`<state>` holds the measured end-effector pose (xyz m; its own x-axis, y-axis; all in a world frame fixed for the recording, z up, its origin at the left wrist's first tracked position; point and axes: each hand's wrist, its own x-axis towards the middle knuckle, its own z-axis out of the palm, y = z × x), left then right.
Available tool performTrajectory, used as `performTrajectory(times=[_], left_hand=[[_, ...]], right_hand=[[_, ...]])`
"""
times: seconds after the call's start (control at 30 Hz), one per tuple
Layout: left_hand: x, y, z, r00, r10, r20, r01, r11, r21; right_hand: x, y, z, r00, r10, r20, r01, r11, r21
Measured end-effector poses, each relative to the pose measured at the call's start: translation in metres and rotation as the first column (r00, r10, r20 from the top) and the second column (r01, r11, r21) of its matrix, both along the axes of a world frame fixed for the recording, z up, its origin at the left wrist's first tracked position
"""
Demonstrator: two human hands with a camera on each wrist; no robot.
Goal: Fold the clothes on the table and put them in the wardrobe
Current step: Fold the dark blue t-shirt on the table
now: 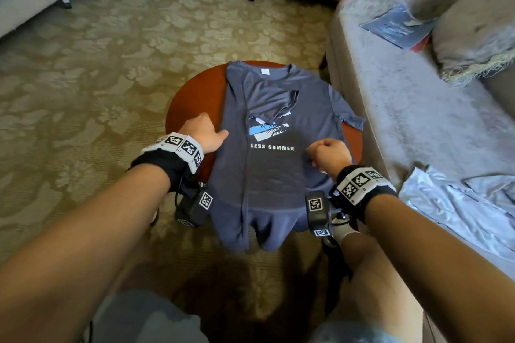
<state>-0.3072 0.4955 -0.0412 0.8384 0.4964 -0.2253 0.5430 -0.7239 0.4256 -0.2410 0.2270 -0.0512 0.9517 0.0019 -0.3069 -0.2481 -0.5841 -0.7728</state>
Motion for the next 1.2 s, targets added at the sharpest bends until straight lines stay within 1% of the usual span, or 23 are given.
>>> performTrajectory(times=[0.07, 0.17, 0.2, 0.23, 0.27, 0.3, 0.33, 0.37, 0.43, 0.47, 0.5, 0.53, 0.57, 0.63, 0.7, 0.77, 0.8, 0.83, 0.9, 1.0, 1.07, 1.13, 1.2], left_hand=[[0.021, -0.005, 0.011, 0.999, -0.031, 0.039, 0.032, 0.999, -0.031], [0.053, -0.027, 0.023, 0.995, -0.096, 0.036, 0.101, 0.981, -0.169], [0.066, -0.035, 0.026, 0.993, -0.111, 0.034, 0.116, 0.970, -0.213], [0.080, -0.041, 0.027, 0.990, -0.135, 0.043, 0.141, 0.961, -0.236], [0.093, -0.047, 0.028, 0.986, -0.156, 0.051, 0.164, 0.957, -0.241], [0.106, -0.053, 0.029, 0.982, -0.178, 0.069, 0.190, 0.952, -0.240], [0.117, -0.059, 0.031, 0.978, -0.195, 0.077, 0.208, 0.951, -0.228], [0.128, -0.064, 0.033, 0.974, -0.210, 0.091, 0.225, 0.950, -0.218], [0.147, -0.074, 0.033, 0.970, -0.221, 0.103, 0.236, 0.957, -0.167], [0.157, -0.077, 0.031, 0.972, -0.216, 0.096, 0.228, 0.965, -0.130], [0.166, -0.079, 0.026, 0.973, -0.217, 0.077, 0.223, 0.971, -0.087], [0.171, -0.080, 0.019, 0.972, -0.232, 0.034, 0.233, 0.972, -0.040], [0.180, -0.080, 0.011, 0.964, -0.266, -0.019, 0.266, 0.964, -0.006], [0.194, -0.082, -0.005, 0.940, -0.314, -0.130, 0.319, 0.948, 0.014], [0.203, -0.083, -0.019, 0.924, -0.321, -0.209, 0.329, 0.944, 0.006], [0.208, -0.085, -0.025, 0.916, -0.320, -0.241, 0.331, 0.943, 0.009], [0.212, -0.087, -0.027, 0.916, -0.315, -0.248, 0.328, 0.945, 0.012], [0.215, -0.088, -0.029, 0.914, -0.313, -0.257, 0.326, 0.945, 0.008], [0.221, -0.089, -0.028, 0.912, -0.315, -0.263, 0.325, 0.946, -0.005], [0.226, -0.089, -0.022, 0.916, -0.308, -0.255, 0.311, 0.950, -0.032], [0.228, -0.087, -0.018, 0.935, -0.286, -0.210, 0.278, 0.958, -0.068], [0.232, -0.085, -0.008, 0.967, -0.238, -0.090, 0.226, 0.966, -0.129], [0.237, -0.084, 0.009, 0.978, -0.196, 0.071, 0.207, 0.951, -0.229]], right_hand=[[0.017, -0.010, -0.001, 0.999, -0.047, 0.003, 0.047, 0.998, -0.040], [0.039, -0.016, -0.005, 0.996, -0.072, -0.056, 0.072, 0.997, 0.001], [0.048, -0.015, -0.002, 0.994, -0.077, -0.073, 0.076, 0.997, -0.025], [0.060, -0.018, -0.003, 0.997, -0.041, -0.064, 0.036, 0.996, -0.078], [0.068, -0.021, -0.002, 0.999, -0.037, -0.007, 0.036, 0.988, -0.153], [0.079, -0.023, -0.003, 0.994, -0.109, -0.022, 0.105, 0.985, -0.140], [0.087, -0.025, -0.001, 0.986, -0.156, -0.056, 0.144, 0.973, -0.180], [0.097, -0.031, -0.003, 0.976, -0.211, -0.061, 0.197, 0.963, -0.183], [0.123, -0.047, -0.020, 0.923, -0.373, -0.090, 0.355, 0.919, -0.173], [0.136, -0.057, -0.032, 0.893, -0.434, -0.120, 0.409, 0.893, -0.190], [0.149, -0.066, -0.046, 0.875, -0.459, -0.153, 0.434, 0.885, -0.171], [0.157, -0.072, -0.061, 0.865, -0.465, -0.189, 0.451, 0.885, -0.115], [0.161, -0.072, -0.064, 0.862, -0.430, -0.268, 0.440, 0.898, -0.024], [0.163, -0.066, -0.065, 0.868, -0.343, -0.359, 0.441, 0.866, 0.237], [0.181, -0.073, -0.091, 0.874, -0.290, -0.389, 0.425, 0.844, 0.327], [0.191, -0.077, -0.095, 0.844, -0.315, -0.434, 0.473, 0.817, 0.329], [0.194, -0.076, -0.090, 0.854, -0.316, -0.413, 0.464, 0.822, 0.331], [0.195, -0.072, -0.080, 0.869, -0.307, -0.389, 0.437, 0.844, 0.312], [0.187, -0.057, -0.043, 0.899, -0.318, -0.303, 0.400, 0.877, 0.267], [0.185, -0.042, -0.019, 0.925, -0.341, -0.169, 0.378, 0.873, 0.307], [0.187, -0.035, -0.006, 0.927, -0.347, -0.143, 0.375, 0.843, 0.385], [0.187, -0.028, 0.009, 0.930, -0.339, -0.143, 0.365, 0.797, 0.482], [0.186, -0.016, 0.022, 0.953, -0.273, -0.136, 0.296, 0.729, 0.617]])
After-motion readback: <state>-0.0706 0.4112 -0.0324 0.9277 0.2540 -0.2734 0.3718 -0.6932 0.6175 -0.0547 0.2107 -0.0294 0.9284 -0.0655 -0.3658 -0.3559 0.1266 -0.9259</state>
